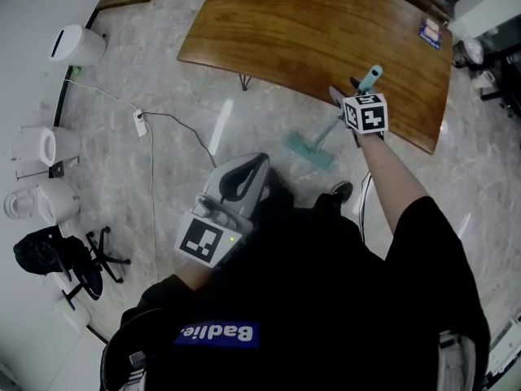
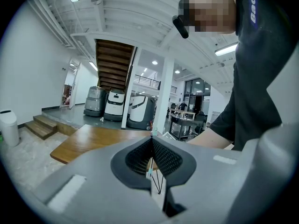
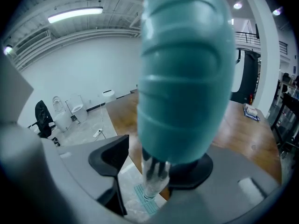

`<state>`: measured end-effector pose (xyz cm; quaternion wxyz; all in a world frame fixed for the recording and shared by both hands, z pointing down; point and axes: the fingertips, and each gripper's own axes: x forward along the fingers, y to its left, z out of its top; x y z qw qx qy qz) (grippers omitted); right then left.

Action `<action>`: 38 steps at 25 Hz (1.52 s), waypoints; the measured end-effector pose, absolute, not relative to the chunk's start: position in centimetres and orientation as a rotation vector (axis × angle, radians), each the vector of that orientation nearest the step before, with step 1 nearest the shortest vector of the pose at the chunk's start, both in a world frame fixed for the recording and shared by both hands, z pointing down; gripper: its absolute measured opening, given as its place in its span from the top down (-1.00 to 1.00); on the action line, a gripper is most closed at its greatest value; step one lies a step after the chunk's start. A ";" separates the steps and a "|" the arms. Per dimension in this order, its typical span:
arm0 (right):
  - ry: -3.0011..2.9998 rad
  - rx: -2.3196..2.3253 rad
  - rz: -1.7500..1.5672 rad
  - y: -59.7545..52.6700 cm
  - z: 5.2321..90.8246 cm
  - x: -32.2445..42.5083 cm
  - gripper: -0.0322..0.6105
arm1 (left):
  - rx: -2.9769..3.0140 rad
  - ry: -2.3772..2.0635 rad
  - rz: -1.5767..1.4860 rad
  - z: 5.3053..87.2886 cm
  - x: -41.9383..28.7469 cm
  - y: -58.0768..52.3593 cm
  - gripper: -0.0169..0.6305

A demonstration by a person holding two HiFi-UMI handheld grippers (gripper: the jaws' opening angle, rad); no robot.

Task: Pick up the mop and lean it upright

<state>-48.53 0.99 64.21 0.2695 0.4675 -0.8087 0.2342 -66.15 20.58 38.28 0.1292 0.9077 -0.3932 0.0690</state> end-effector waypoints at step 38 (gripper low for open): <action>-2.222 1.487 0.733 4.6 64.7 -39.5 -0.16 | 2.715 -0.981 0.261 38.4 -59.8 20.5 0.89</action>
